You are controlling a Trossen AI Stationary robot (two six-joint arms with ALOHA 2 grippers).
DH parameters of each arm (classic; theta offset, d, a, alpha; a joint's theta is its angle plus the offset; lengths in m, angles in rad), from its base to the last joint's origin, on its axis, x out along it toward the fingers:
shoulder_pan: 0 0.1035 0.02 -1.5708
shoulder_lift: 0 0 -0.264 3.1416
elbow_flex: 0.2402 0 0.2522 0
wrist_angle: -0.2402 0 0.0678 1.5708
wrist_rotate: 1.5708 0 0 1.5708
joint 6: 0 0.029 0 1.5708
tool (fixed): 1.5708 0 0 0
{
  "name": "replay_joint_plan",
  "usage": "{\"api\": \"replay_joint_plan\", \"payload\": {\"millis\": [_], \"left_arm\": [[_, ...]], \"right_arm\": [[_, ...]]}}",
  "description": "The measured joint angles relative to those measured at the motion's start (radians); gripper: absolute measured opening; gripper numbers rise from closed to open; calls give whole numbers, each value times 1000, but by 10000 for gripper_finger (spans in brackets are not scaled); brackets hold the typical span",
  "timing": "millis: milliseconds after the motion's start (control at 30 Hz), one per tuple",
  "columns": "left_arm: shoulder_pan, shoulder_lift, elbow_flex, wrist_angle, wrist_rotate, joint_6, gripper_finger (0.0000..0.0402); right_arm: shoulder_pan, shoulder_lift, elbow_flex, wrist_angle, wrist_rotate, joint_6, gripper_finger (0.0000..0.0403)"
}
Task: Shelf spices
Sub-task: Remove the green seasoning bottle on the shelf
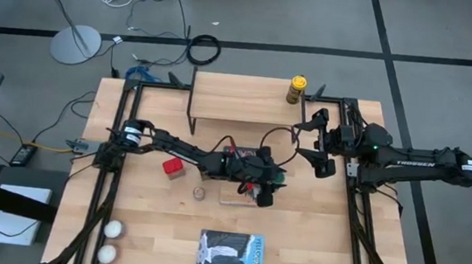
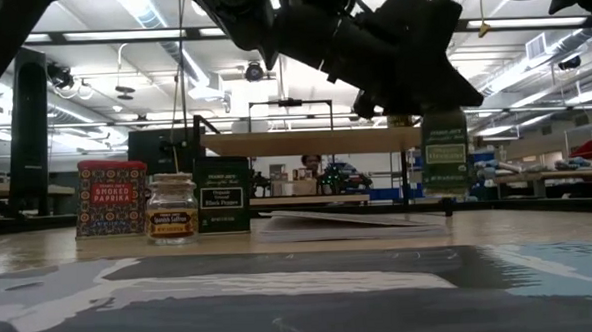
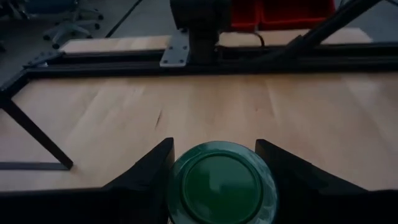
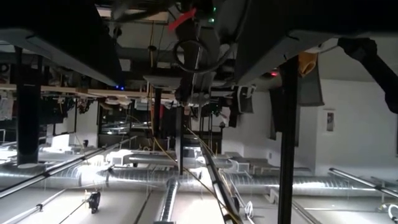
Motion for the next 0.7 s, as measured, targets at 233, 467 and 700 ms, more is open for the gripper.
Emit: {"api": "replay_joint_plan", "payload": {"millis": [233, 467, 700], "left_arm": [[18, 17, -1, -10, -4, 0, 192], [36, 35, 0, 5, -48, -21, 192], [35, 49, -1, 0, -93, -48, 192]], "right_arm": [[0, 0, 0, 0, 0, 9, 316], [0, 0, 0, 0, 0, 9, 316], [0, 0, 0, 0, 0, 10, 316]]}}
